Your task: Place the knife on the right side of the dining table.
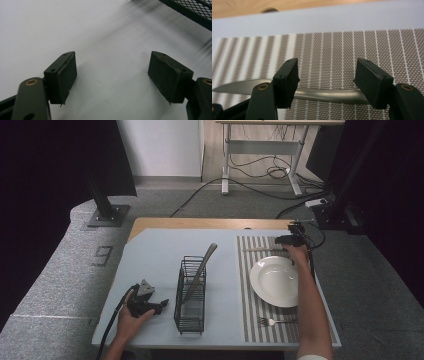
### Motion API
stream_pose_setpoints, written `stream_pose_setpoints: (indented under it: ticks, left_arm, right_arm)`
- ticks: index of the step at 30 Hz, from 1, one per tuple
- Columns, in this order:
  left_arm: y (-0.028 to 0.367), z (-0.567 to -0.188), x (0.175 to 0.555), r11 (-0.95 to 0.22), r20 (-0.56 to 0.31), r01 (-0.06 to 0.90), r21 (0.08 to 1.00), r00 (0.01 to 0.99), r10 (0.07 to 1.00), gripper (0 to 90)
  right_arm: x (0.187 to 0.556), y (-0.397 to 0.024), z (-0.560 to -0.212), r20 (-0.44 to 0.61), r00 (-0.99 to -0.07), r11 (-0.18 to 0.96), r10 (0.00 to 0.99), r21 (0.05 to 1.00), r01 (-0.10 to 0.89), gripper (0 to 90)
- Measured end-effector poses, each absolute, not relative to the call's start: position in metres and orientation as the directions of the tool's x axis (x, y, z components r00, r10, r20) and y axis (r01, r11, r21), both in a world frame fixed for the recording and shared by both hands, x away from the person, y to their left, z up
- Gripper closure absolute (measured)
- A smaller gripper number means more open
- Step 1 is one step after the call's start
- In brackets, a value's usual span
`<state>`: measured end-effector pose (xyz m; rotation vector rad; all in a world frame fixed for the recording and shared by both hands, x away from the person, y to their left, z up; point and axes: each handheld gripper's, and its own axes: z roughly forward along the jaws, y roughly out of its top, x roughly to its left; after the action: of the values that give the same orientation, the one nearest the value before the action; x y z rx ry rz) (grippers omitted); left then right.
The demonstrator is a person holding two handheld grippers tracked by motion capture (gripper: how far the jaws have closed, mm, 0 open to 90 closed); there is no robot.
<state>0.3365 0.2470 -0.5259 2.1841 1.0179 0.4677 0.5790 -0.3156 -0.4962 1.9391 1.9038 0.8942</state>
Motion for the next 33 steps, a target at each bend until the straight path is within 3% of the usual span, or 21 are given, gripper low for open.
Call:
stream_pose_setpoints:
  ticks: [4,16,33]
  left_arm:
    - [0.247,-0.526,0.337,-0.468,0.036,0.534,0.704,0.631,0.775,22.5]
    - [0.247,-0.526,0.336,-0.47,0.043,0.53,0.706,0.63,0.775,22.5]
    - [0.246,-0.526,0.336,-0.472,0.047,0.528,0.706,0.63,0.775,22.5]
  right_arm:
    - [0.557,-0.311,-0.478,0.258,-0.146,-0.064,0.955,0.66,0.749,36.6]
    - [0.487,-0.291,-0.454,0.253,-0.257,-0.015,0.933,0.74,0.672,36.6]
    - [0.381,-0.251,-0.444,0.224,-0.431,0.048,0.874,0.843,0.536,35.6]
